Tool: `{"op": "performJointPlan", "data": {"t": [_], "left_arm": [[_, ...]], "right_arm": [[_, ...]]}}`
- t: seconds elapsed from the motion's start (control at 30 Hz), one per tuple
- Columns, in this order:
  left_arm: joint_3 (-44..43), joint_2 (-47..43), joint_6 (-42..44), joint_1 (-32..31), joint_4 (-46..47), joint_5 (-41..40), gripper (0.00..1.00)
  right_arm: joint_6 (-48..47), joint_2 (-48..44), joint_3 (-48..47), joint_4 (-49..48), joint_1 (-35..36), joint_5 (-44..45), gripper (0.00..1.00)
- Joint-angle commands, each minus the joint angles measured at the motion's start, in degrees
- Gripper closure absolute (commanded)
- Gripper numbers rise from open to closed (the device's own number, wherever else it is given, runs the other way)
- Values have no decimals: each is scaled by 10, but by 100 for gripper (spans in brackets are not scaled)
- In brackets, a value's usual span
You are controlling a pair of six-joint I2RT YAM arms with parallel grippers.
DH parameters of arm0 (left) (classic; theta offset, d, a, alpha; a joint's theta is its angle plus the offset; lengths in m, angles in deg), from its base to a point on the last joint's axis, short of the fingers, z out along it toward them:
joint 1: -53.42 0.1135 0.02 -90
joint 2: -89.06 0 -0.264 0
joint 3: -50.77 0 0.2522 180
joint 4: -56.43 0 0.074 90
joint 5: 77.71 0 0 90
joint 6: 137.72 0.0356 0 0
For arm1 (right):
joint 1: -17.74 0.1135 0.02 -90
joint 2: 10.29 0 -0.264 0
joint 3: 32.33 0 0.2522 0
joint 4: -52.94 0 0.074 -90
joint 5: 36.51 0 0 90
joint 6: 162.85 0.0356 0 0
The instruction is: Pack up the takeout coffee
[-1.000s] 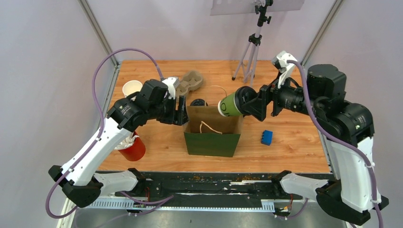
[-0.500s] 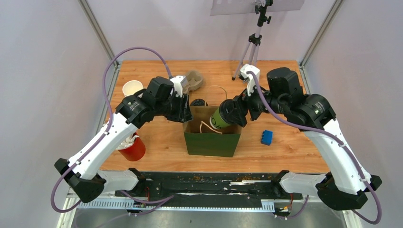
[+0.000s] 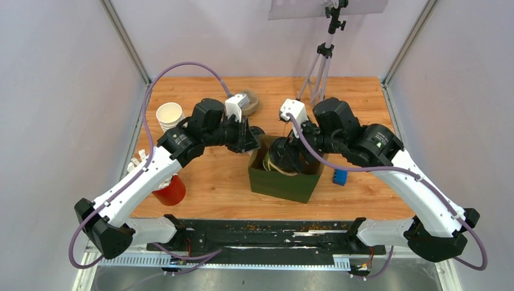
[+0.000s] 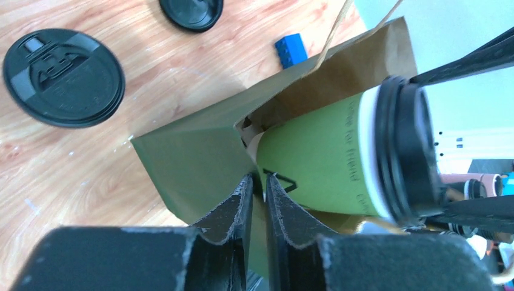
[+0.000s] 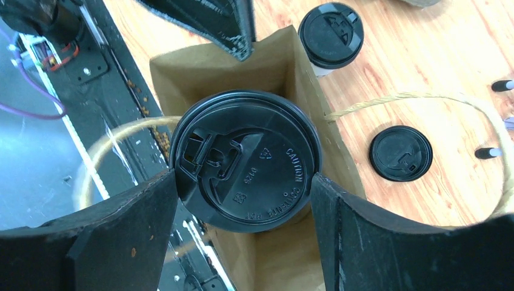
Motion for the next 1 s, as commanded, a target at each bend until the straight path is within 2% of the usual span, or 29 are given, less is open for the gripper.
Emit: {"op": "performJointPlan", "data": {"t": [0.0, 0.07, 0.23, 0.33, 0.4, 0.57, 0.7, 0.83, 0.97], "left_arm": [[5, -17, -16, 2, 90, 32, 78], [-6, -12, -14, 2, 58, 9, 67], [-64, -6, 40, 2, -115, -17, 32], [-50, -29, 55, 2, -166, 17, 21], [-35, -42, 56, 2, -182, 38, 18], [7, -71, 42, 2, -173, 48, 20], [25, -75, 41, 2, -145, 52, 31], [35, -68, 35, 2, -100, 73, 47], [39, -72, 27, 2, -39, 81, 75]], "right_arm": [[-32, -32, 34, -25, 27, 24, 35], [-36, -43, 48, -25, 52, 46, 35], [-33, -60, 70, -26, 127, 128, 35], [-28, -62, 80, -22, 177, 175, 34], [-19, -63, 90, -24, 209, 200, 34], [16, -70, 127, -54, 267, 242, 35], [28, -62, 128, -59, 295, 264, 35], [27, -52, 122, -50, 313, 281, 35], [21, -48, 120, -47, 316, 296, 34]]}}
